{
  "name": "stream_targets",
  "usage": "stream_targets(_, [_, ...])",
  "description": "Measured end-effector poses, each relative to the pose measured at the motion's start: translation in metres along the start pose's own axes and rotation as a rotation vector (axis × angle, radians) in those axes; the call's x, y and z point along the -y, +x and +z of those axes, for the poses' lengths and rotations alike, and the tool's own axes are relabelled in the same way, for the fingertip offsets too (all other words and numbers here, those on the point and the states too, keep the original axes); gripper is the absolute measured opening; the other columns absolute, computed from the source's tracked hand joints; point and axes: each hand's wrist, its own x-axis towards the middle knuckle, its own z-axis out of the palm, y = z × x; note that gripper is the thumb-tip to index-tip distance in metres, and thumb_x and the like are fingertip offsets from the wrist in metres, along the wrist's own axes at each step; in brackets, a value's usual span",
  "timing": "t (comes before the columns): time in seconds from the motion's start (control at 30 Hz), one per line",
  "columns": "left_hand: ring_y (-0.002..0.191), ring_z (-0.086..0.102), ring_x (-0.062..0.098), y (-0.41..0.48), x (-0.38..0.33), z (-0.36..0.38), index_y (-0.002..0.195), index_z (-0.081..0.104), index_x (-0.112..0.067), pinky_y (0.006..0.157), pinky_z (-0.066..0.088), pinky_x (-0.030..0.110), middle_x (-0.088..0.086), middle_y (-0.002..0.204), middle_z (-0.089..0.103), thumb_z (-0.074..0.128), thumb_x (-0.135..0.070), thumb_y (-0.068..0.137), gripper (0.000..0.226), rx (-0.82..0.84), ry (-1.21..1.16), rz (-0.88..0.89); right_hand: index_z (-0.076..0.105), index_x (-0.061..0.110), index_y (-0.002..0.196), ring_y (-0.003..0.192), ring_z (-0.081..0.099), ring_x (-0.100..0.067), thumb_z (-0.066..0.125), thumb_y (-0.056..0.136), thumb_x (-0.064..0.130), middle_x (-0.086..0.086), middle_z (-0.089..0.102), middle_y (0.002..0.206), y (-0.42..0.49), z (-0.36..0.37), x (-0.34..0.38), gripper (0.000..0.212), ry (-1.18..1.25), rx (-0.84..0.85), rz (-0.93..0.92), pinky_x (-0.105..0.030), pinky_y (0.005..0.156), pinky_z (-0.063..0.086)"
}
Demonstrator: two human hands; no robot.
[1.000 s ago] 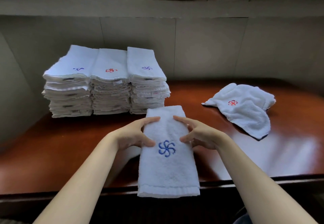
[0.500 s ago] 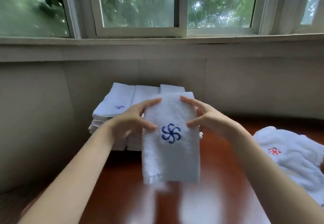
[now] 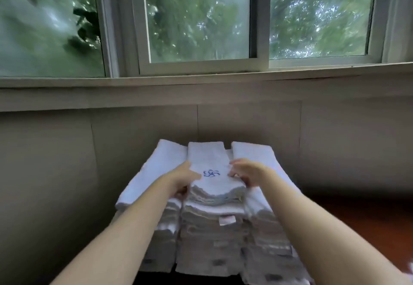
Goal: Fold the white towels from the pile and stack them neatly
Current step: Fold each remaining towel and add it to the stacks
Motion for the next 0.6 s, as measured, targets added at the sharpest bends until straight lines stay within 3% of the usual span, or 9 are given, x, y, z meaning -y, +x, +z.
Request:
stream_targets(0.07, [0.078, 0.056, 0.018, 0.009, 0.010, -0.003, 0.151, 0.018, -0.016, 0.052, 0.043, 0.021, 0.013, 0.133, 0.052, 0.056, -0.020, 0.095, 0.068, -0.051, -0.047, 0.000, 0.047, -0.003, 0.132, 0.081, 0.059, -0.034, 0.057, 0.082, -0.002, -0.022, 0.056, 0.097, 0.004, 0.008, -0.014, 0.051, 0.077, -0.048, 0.004, -0.036, 0.073, 0.047])
stream_targets(0.13, [0.072, 0.056, 0.021, 0.010, 0.010, -0.005, 0.151, 0.020, -0.017, 0.049, 0.040, 0.023, 0.016, 0.127, 0.057, 0.056, -0.022, 0.095, 0.067, -0.040, -0.053, -0.002, 0.046, 0.007, 0.135, 0.066, 0.058, -0.028, 0.056, 0.082, -0.002, -0.021, 0.057, 0.093, 0.001, 0.007, -0.013, 0.054, 0.152, -0.070, -0.034, -0.029, 0.060, 0.047])
stream_targets(0.2, [0.079, 0.055, 0.026, 0.009, 0.007, -0.007, 0.151, 0.023, -0.016, 0.055, 0.039, 0.029, 0.018, 0.127, 0.057, 0.054, -0.019, 0.096, 0.063, -0.006, -0.019, -0.010, 0.045, 0.018, 0.135, 0.062, 0.048, -0.019, 0.053, 0.083, -0.003, -0.012, 0.051, 0.087, -0.003, 0.001, -0.008, 0.056, 0.182, -0.069, -0.041, -0.025, 0.051, 0.040])
stream_targets(0.27, [0.092, 0.058, 0.028, 0.004, 0.000, -0.008, 0.149, 0.024, -0.015, 0.067, 0.045, 0.033, 0.016, 0.132, 0.051, 0.053, -0.013, 0.097, 0.060, 0.014, -0.020, -0.033, 0.048, 0.017, 0.132, 0.073, 0.048, -0.021, 0.050, 0.082, -0.004, -0.010, 0.049, 0.090, -0.011, -0.005, -0.001, 0.054, 0.186, -0.072, -0.037, -0.028, 0.061, 0.044])
stream_targets(0.33, [0.100, 0.056, 0.029, -0.002, -0.006, -0.009, 0.141, 0.035, -0.017, 0.079, 0.046, 0.035, 0.012, 0.126, 0.049, 0.050, -0.009, 0.097, 0.048, 0.053, -0.003, -0.048, 0.053, 0.009, 0.125, 0.074, 0.047, -0.021, 0.049, 0.082, -0.005, -0.008, 0.046, 0.088, -0.021, -0.008, 0.002, 0.046, 0.109, -0.091, -0.020, -0.031, 0.068, 0.044])
stream_targets(0.4, [0.075, 0.048, 0.023, -0.010, -0.010, -0.007, 0.111, 0.047, -0.020, 0.065, 0.040, 0.031, 0.012, 0.110, 0.046, 0.046, -0.007, 0.094, 0.021, 0.098, 0.116, -0.058, 0.055, 0.004, 0.121, 0.067, 0.047, -0.020, 0.050, 0.082, -0.004, -0.008, 0.046, 0.084, -0.032, -0.009, -0.001, 0.040, 0.004, -0.094, 0.029, -0.029, 0.062, 0.045])
stream_targets(0.43, [0.067, 0.041, 0.020, -0.014, -0.011, -0.005, 0.106, 0.045, -0.021, 0.058, 0.035, 0.028, 0.012, 0.107, 0.045, 0.044, -0.008, 0.092, 0.019, 0.097, 0.190, -0.068, 0.055, 0.002, 0.121, 0.064, 0.046, -0.019, 0.050, 0.083, -0.004, -0.009, 0.046, 0.082, -0.037, -0.007, -0.004, 0.039, -0.027, -0.081, 0.040, -0.026, 0.057, 0.043])
stream_targets(0.5, [0.068, 0.042, 0.019, -0.013, -0.008, -0.001, 0.128, 0.040, -0.018, 0.053, 0.032, 0.026, 0.012, 0.108, 0.050, 0.040, -0.009, 0.090, 0.039, 0.074, 0.319, -0.054, 0.052, -0.005, 0.124, 0.061, 0.042, -0.019, 0.050, 0.084, -0.005, -0.007, 0.043, 0.076, -0.043, -0.005, -0.008, 0.041, -0.040, -0.059, 0.011, -0.023, 0.053, 0.036])
stream_targets(0.6, [0.109, 0.051, 0.025, -0.012, -0.011, 0.007, 0.146, 0.031, -0.016, 0.074, 0.043, 0.027, 0.011, 0.144, 0.038, 0.032, -0.004, 0.092, 0.055, -0.057, 0.456, 0.012, 0.056, 0.004, 0.123, 0.063, 0.054, -0.016, 0.057, 0.089, 0.000, -0.004, 0.052, 0.079, -0.051, -0.003, -0.005, 0.034, -0.086, -0.056, -0.066, -0.019, 0.050, 0.044])
